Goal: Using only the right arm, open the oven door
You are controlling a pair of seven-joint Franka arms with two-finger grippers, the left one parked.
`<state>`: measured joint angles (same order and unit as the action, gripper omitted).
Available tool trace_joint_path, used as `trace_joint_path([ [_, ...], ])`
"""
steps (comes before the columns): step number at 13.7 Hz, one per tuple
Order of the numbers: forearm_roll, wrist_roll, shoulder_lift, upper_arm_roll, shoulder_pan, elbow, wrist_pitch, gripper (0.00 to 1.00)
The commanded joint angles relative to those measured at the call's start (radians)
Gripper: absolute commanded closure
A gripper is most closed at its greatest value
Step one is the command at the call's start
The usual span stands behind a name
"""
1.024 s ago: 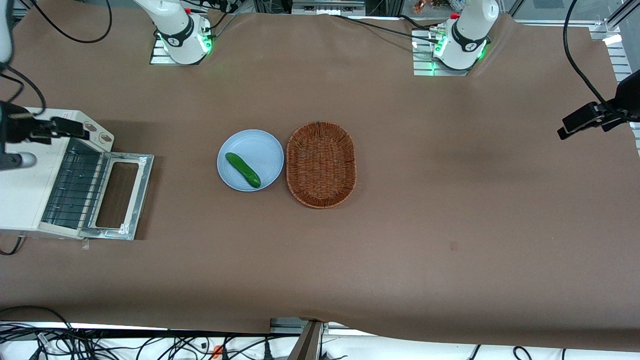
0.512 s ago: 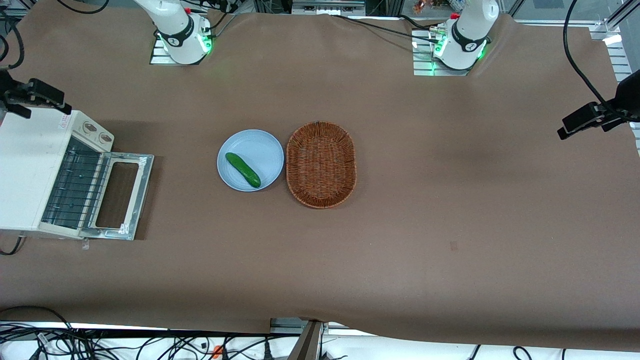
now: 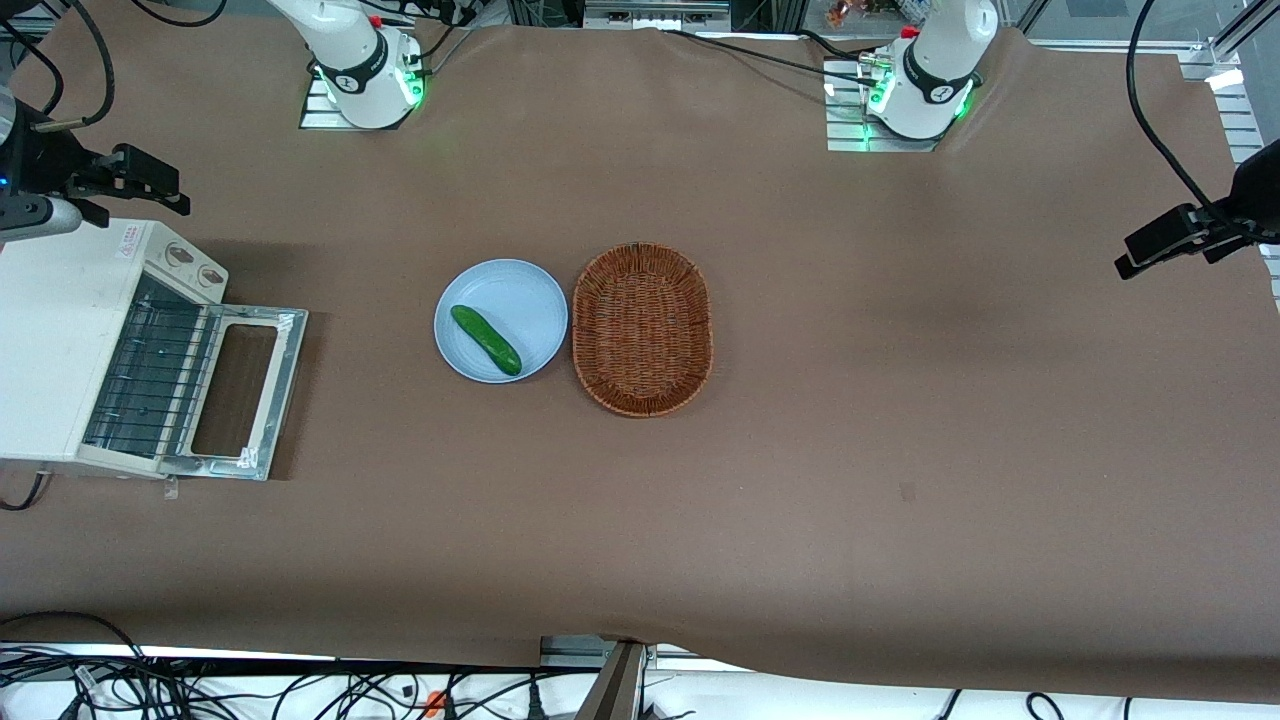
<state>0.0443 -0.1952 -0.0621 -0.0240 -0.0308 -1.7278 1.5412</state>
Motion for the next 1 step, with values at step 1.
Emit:
trace_joint_path([
  [1,-0.015,0.003,0.028,0.001,0.0,0.044,-0.03,0.0],
])
